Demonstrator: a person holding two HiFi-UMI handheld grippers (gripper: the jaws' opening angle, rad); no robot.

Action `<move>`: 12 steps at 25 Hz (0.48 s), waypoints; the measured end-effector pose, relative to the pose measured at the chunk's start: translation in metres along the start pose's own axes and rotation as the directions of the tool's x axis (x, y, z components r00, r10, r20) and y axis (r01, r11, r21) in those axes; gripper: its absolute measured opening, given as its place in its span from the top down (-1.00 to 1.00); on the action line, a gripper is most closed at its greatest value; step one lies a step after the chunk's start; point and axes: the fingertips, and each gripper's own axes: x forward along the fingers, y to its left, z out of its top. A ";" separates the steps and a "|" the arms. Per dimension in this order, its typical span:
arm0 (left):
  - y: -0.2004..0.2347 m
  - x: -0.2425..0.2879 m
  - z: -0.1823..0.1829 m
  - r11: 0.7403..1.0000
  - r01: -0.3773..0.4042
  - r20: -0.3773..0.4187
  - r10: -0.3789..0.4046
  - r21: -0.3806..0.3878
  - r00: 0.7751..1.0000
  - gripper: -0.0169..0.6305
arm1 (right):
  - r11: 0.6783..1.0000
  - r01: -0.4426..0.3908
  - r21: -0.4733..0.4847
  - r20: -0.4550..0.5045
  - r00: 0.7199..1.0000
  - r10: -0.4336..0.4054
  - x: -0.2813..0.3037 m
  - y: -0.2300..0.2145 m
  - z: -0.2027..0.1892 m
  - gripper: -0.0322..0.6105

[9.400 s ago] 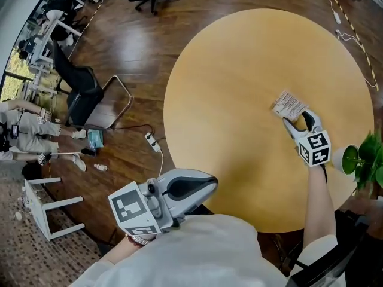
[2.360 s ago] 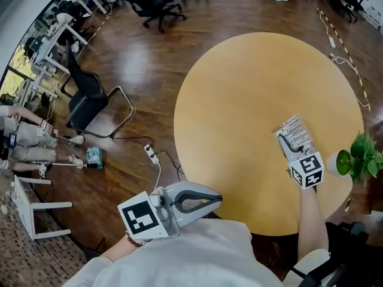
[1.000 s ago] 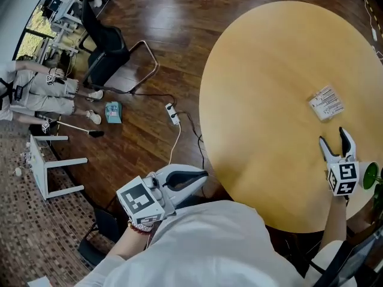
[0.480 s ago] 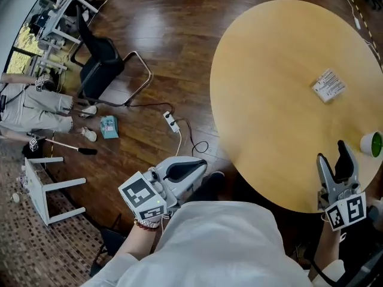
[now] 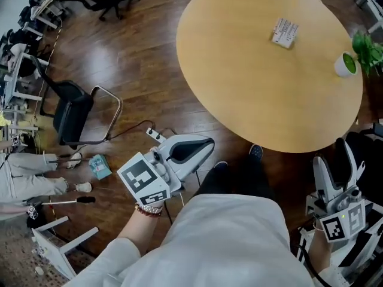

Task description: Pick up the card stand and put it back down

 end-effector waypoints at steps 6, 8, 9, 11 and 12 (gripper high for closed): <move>-0.060 0.009 0.026 0.995 0.094 0.045 -0.095 0.035 0.994 0.96 | 0.999 0.045 -0.030 0.011 0.999 -0.044 -0.060 0.025 0.016 -0.05; -0.083 0.014 0.036 0.992 0.115 0.063 -0.119 0.057 0.991 0.96 | 1.000 0.007 -0.028 0.037 0.999 -0.006 -0.067 0.033 0.023 -0.04; -0.095 0.015 0.042 0.990 0.121 0.074 -0.126 0.074 0.989 0.96 | 1.000 -0.013 -0.027 0.053 0.998 0.015 -0.071 0.037 0.026 -0.02; -0.118 0.018 0.053 0.987 0.127 0.100 -0.137 0.101 0.986 0.96 | 0.998 -0.048 -0.031 0.076 0.996 0.050 -0.082 0.044 0.030 0.00; -0.130 0.021 0.057 0.985 0.134 0.116 -0.146 0.106 0.982 0.96 | 0.997 -0.060 -0.042 0.082 0.995 0.063 -0.088 0.046 0.032 0.00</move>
